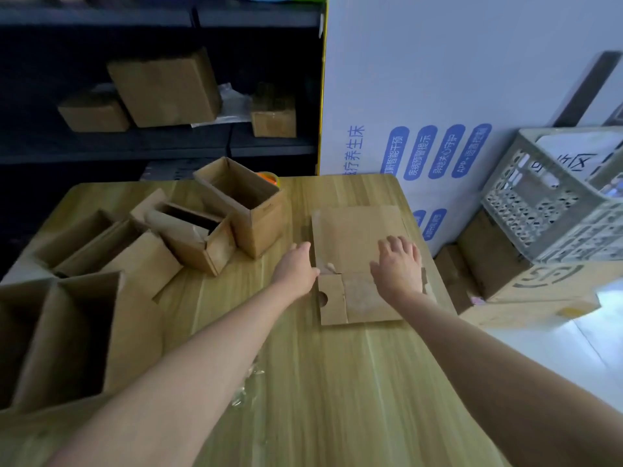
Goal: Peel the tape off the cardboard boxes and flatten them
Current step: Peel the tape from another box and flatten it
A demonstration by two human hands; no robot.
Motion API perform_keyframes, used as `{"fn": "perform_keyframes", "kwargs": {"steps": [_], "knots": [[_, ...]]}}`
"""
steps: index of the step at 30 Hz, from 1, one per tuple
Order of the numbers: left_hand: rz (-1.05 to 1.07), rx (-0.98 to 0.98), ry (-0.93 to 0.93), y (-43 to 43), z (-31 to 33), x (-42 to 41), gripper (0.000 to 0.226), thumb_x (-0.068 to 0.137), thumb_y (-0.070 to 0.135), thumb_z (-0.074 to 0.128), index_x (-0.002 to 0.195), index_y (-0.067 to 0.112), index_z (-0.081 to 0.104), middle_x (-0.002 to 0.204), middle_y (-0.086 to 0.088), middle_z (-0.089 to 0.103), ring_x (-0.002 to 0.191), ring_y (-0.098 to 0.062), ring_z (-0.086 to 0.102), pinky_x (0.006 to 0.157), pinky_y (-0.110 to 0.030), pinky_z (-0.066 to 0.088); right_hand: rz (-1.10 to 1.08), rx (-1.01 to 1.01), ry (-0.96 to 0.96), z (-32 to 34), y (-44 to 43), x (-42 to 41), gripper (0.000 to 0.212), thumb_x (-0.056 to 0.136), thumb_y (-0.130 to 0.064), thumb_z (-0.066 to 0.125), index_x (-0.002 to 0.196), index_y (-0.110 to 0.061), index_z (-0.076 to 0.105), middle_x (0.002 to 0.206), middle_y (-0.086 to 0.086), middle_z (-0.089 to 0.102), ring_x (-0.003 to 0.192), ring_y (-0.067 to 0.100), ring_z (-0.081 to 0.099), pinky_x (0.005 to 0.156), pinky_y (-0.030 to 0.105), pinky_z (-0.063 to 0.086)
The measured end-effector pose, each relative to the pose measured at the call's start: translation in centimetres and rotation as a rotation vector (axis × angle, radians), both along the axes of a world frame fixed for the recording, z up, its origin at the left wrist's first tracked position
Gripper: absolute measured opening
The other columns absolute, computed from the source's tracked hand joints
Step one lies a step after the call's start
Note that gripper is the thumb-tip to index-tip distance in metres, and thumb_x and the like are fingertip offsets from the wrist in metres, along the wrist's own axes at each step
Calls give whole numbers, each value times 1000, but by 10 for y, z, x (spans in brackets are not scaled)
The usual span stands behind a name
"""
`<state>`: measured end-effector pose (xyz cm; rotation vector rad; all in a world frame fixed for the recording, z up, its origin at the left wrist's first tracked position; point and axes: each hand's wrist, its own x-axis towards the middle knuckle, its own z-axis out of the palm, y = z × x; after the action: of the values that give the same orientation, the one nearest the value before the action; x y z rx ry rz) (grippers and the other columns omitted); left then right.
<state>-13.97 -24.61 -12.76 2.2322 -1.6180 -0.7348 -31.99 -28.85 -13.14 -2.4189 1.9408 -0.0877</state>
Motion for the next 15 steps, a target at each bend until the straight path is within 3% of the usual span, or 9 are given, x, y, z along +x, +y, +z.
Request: {"fn": "perform_keyframes", "kwargs": {"steps": [6, 10, 15], "knots": [[-40, -213, -123, 72, 81, 53, 46, 93, 21, 57, 137, 14, 45, 136, -7, 50, 121, -23, 51, 99, -36, 43, 356, -15, -141, 70, 60, 84, 43, 98, -26, 44, 139, -11, 43, 144, 5, 41, 138, 23, 26, 112, 32, 17], [-30, -307, -146, 125, 128, 111, 42, 93, 19, 57, 134, 14, 49, 130, -4, 53, 115, -17, 53, 93, -28, 43, 557, -14, -213, 91, 109, 143, 43, 93, -25, 56, 132, -6, 52, 136, 9, 50, 130, 29, 38, 106, 37, 33], [16, -327, -160, 188, 146, 178, 37, 93, 18, 57, 129, 17, 55, 125, -4, 58, 111, -16, 56, 88, -22, 41, 751, 67, -213, 95, 182, 220, 47, 93, -38, 55, 133, -12, 52, 133, 6, 53, 129, 23, 39, 107, 34, 35]]}}
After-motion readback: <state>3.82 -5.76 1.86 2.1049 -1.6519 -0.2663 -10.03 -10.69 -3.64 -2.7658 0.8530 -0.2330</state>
